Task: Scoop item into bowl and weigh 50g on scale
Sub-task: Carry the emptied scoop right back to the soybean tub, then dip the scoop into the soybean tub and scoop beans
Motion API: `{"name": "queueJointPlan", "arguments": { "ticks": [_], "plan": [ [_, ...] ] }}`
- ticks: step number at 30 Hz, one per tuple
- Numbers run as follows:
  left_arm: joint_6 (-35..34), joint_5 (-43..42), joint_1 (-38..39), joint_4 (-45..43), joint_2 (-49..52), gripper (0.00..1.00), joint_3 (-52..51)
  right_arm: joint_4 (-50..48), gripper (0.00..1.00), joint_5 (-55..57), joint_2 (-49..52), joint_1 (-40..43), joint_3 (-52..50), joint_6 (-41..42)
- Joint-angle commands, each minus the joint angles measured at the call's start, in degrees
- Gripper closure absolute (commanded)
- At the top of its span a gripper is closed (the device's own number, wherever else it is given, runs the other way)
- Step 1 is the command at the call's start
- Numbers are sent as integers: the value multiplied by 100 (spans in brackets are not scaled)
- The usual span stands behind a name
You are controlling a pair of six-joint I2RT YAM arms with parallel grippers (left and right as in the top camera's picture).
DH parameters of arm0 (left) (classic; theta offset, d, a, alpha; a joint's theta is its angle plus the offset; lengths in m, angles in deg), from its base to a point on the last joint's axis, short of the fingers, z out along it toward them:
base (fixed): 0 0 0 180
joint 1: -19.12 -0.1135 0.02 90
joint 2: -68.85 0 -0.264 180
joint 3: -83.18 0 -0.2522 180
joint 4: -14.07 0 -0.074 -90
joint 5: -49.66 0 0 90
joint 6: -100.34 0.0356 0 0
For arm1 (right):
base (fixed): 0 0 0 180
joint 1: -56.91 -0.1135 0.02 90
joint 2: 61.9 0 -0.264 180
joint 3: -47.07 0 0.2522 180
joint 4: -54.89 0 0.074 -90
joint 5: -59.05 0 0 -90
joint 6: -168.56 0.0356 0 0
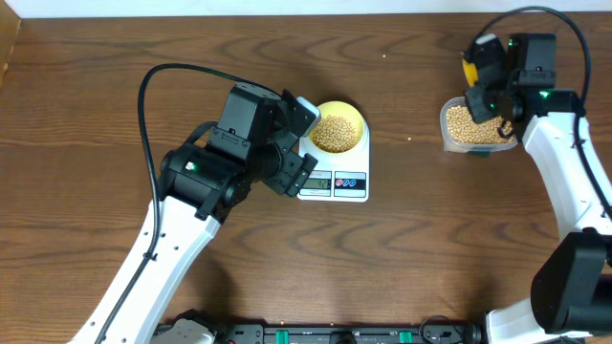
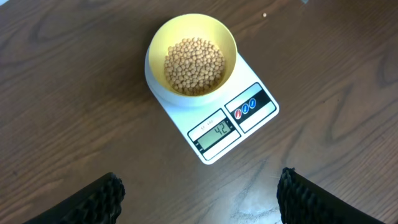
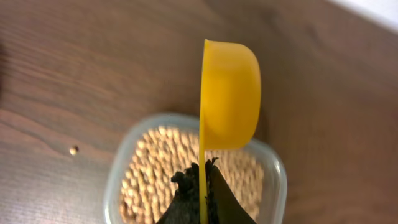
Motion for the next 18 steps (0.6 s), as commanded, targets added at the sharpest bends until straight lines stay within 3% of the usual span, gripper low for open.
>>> {"name": "queueJointPlan", "arguments": {
  "ticks": [1, 11, 18],
  "plan": [
    [52, -70, -31, 11, 0, 19, 46, 319, 99, 367, -105, 114, 22, 608],
    [52, -70, -31, 11, 2, 19, 46, 1392, 99, 549, -103, 133, 7, 623],
    [52, -70, -31, 11, 2, 19, 46, 686, 99, 544, -96, 140, -581, 634]
  ]
}}
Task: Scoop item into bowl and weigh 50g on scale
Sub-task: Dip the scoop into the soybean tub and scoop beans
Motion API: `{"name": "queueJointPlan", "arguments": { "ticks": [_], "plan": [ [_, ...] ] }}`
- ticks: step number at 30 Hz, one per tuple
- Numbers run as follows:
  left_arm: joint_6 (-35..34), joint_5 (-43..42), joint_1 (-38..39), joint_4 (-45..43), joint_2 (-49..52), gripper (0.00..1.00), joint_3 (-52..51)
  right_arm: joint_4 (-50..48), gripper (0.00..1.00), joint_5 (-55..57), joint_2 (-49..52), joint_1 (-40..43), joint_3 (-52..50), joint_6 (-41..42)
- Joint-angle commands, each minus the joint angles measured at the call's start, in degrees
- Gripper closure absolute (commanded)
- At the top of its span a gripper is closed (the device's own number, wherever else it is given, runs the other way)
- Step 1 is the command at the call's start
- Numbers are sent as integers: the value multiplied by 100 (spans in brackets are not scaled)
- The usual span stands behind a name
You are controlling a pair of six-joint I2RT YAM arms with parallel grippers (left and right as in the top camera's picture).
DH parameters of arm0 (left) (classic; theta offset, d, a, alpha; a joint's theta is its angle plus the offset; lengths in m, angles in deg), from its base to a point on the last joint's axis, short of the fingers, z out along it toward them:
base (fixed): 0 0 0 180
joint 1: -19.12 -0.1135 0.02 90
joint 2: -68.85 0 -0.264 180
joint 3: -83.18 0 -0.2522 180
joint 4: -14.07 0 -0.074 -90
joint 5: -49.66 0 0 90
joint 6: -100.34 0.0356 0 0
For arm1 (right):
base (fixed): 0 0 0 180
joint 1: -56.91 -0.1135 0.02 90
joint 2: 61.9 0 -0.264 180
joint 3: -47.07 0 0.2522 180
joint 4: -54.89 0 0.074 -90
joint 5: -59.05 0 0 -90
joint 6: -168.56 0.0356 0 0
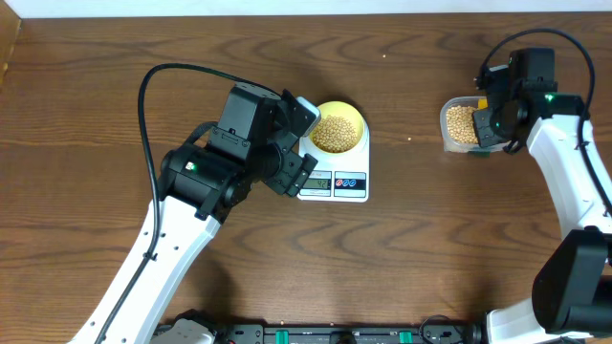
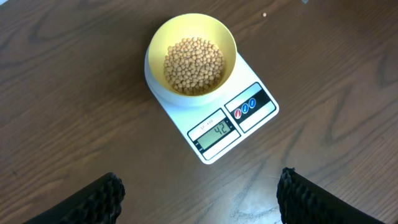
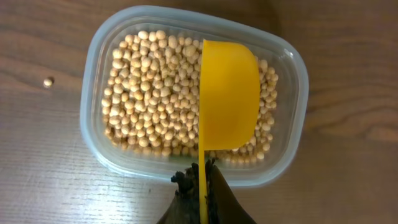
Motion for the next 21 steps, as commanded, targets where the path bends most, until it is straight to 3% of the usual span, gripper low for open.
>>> {"name": "queueJointPlan", "arguments": {
  "ticks": [1, 11, 21],
  "plan": [
    [52, -70, -31, 13, 2, 19, 46, -387, 99, 63, -92, 20, -450, 122],
    [52, -70, -31, 13, 2, 19, 46, -846, 99, -208, -90, 20, -953, 229],
    [52, -70, -31, 13, 0, 19, 46, -975, 99, -1617, -92, 175, -953, 505]
  ]
}}
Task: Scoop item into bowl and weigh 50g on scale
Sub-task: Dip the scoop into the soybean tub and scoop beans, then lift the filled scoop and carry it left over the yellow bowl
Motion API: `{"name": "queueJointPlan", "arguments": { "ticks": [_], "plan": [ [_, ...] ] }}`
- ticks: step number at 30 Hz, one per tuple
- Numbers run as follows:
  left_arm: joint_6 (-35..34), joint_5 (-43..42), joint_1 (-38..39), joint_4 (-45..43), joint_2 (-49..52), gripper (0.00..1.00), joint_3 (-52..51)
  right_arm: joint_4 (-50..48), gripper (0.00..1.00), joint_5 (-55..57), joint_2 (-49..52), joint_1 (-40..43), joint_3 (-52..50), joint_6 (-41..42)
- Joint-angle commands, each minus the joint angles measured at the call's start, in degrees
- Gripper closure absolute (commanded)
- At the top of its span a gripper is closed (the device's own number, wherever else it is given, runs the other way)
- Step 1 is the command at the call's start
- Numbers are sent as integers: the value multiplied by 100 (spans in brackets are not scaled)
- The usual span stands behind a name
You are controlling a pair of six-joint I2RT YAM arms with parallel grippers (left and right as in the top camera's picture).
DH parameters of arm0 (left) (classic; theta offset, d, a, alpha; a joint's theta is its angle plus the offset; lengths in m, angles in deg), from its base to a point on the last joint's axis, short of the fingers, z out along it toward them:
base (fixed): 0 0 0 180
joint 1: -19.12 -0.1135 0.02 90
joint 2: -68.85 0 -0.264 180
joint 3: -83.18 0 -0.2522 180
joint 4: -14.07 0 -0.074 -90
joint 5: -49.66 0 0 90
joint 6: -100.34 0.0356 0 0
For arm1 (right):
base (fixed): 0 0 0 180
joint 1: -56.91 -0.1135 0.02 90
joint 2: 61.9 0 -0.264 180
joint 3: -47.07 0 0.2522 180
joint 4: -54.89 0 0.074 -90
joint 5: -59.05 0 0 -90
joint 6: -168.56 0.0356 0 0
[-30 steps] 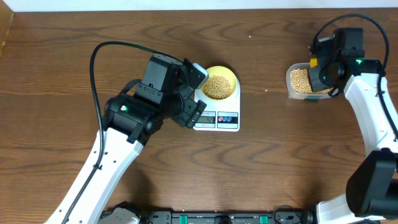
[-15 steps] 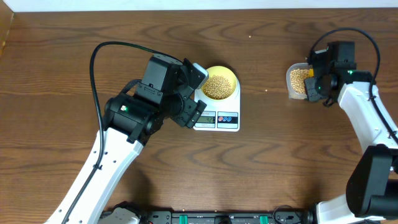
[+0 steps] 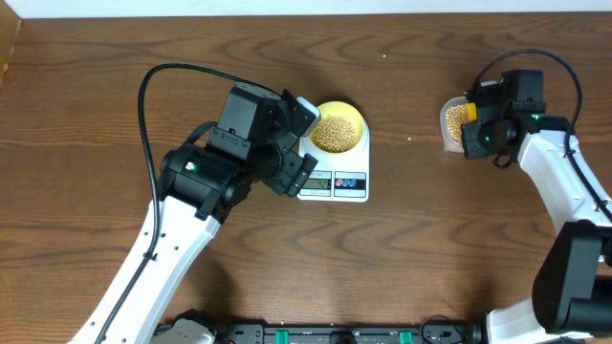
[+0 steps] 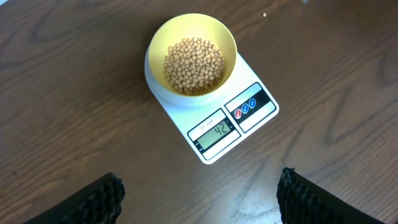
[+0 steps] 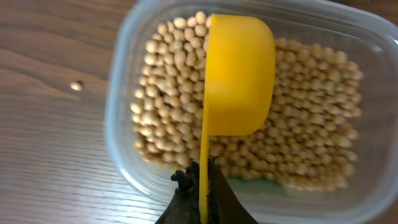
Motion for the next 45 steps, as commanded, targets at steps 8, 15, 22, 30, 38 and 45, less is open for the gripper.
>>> {"name": "queueJointPlan", "arguments": {
  "ticks": [8, 15, 22, 30, 38, 45],
  "plan": [
    [52, -70, -31, 9, 2, 19, 46, -22, 99, -1775, -85, 660, -48, 328],
    [52, -70, -31, 9, 0, 19, 46, -9, 99, -2754, -85, 1110, -48, 330],
    [52, -70, -31, 9, 2, 19, 46, -2, 99, -2796, -85, 1388, -48, 752],
    [52, -70, -31, 9, 2, 19, 46, -2, 99, -2962, -85, 1843, -48, 1620],
    [52, -72, -31, 9, 2, 19, 46, -2, 99, -4273, -85, 2236, -48, 1609],
    [52, -72, -31, 9, 2, 19, 46, -50, 99, -5071, -85, 2409, -48, 1569]
  ]
}}
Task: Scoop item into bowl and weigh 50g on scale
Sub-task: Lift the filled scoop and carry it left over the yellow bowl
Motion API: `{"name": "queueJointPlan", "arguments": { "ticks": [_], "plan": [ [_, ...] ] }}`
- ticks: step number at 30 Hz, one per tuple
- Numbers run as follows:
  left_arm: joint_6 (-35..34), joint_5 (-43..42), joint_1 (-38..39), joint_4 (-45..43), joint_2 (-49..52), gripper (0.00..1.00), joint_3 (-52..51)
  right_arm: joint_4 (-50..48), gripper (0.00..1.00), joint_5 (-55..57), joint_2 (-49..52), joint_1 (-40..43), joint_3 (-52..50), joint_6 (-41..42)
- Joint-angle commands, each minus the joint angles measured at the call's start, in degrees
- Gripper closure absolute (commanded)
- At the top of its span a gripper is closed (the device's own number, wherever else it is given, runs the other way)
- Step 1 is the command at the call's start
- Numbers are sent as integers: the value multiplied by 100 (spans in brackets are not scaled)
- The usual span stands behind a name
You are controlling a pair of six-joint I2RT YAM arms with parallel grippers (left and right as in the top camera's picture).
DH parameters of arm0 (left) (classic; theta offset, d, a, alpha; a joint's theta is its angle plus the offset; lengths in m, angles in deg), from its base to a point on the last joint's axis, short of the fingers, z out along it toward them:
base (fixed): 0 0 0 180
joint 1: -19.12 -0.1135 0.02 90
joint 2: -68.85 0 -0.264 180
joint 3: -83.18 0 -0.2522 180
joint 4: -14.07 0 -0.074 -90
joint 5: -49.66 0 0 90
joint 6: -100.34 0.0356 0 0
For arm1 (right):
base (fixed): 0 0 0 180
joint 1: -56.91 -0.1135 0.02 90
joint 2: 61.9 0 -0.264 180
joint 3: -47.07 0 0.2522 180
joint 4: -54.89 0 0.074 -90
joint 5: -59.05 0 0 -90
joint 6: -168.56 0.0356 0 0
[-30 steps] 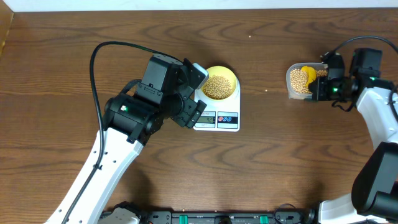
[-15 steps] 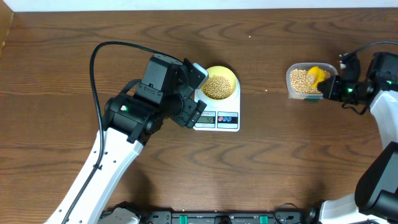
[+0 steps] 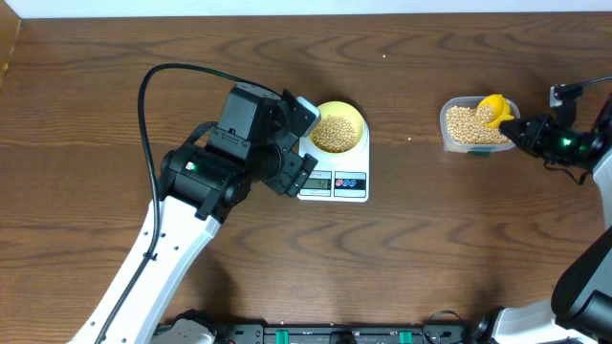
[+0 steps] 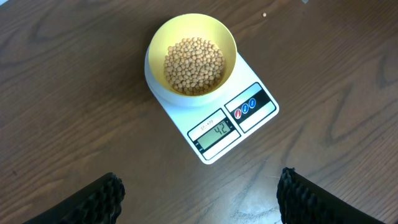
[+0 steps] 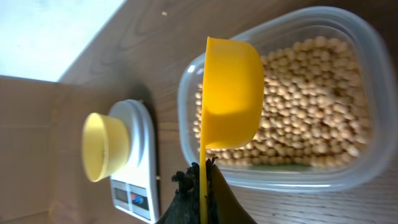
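Note:
A yellow bowl [image 3: 338, 127] of soybeans sits on the white scale [image 3: 335, 182], whose display [image 4: 214, 130] reads 42. A clear tub [image 3: 473, 125] of soybeans stands at the right. My right gripper [image 5: 203, 176] is shut on the handle of a yellow scoop [image 5: 231, 93], whose cup [image 3: 493, 107] hangs over the tub's right end. The arm reaches in from the far right. My left gripper [image 4: 199, 193] hovers open above the table just left of the scale, holding nothing.
One stray bean [image 3: 409, 139] lies on the wooden table [image 3: 430, 239] between scale and tub. The left arm's body [image 3: 206, 177] crowds the scale's left side. The table's far edge [image 3: 306, 15] runs along the top.
My right arm has drawn back to the far right, its wrist turned sideways. The scoop's cup now sits over the tub's right end instead of its left. The left arm and scale are unchanged.
The right gripper held the scoop above the tub's far side. Then it was over the beans, then low over the tub's left part. Now the arm is pulled right with the scoop at the tub's right end. The scale reads 42 throughout.

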Motion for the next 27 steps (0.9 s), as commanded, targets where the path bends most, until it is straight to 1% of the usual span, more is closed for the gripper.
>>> {"name": "queueJointPlan", "arguments": {
  "ticks": [1, 9, 21, 23, 24, 26, 27],
  "plan": [
    [52, -70, -31, 9, 2, 19, 46, -39, 99, -855, -85, 72, -46, 2],
    [52, -70, -31, 9, 2, 19, 46, -264, 99, -1257, -85, -129, -46, 15],
    [52, -70, -31, 9, 2, 19, 46, -490, 99, -1250, -85, -1235, -46, 92],
    [52, -70, -31, 9, 2, 19, 46, -658, 99, -1246, -85, -1440, -46, 271],
    [52, -72, -31, 9, 2, 19, 46, -898, 99, -1248, -85, -1646, -46, 535],
    [52, -70, -31, 9, 2, 19, 46, -1169, 99, -1246, -85, -1878, -46, 785],
    [50, -72, -31, 9, 2, 19, 46, -1241, 99, -1248, -85, -1945, -46, 822]
  ]
}}
